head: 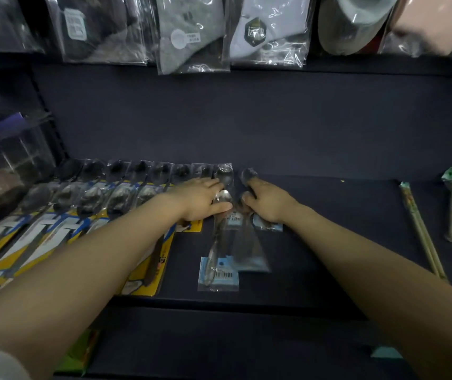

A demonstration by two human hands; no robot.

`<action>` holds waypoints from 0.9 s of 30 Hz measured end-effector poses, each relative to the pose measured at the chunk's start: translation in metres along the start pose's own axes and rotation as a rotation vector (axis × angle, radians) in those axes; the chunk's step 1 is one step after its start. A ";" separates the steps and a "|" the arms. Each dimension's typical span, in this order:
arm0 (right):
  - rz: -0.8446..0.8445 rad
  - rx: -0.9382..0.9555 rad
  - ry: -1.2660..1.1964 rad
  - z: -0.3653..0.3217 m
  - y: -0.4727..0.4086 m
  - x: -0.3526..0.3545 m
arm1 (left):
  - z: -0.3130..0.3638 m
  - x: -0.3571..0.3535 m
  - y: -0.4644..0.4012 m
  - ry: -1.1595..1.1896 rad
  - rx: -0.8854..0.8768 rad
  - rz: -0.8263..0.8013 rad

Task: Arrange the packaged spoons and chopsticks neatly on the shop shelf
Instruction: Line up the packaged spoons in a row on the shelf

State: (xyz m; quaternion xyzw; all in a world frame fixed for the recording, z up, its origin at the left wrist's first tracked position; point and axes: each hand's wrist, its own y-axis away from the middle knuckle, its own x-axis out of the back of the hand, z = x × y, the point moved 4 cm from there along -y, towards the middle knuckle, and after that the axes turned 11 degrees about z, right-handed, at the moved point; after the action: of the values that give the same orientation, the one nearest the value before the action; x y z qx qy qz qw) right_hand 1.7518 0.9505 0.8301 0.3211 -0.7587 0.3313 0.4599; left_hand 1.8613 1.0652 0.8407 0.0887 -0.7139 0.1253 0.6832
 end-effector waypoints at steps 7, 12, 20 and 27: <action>0.077 0.027 -0.136 0.005 0.002 0.007 | 0.012 0.013 0.009 0.070 -0.011 0.156; 0.197 0.036 -0.188 0.017 0.004 0.028 | 0.044 0.039 0.069 0.142 -0.135 0.492; 0.074 -0.085 -0.671 0.000 -0.004 0.033 | 0.064 0.032 0.102 0.374 -0.113 0.421; -0.013 0.013 -0.467 -0.007 0.006 0.021 | 0.080 -0.002 0.110 0.286 -0.184 0.182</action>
State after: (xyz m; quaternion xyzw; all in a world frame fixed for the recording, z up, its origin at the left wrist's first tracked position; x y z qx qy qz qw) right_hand 1.7426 0.9562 0.8503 0.3968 -0.8404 0.2500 0.2717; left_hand 1.7519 1.1462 0.8297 -0.0578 -0.6230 0.1321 0.7688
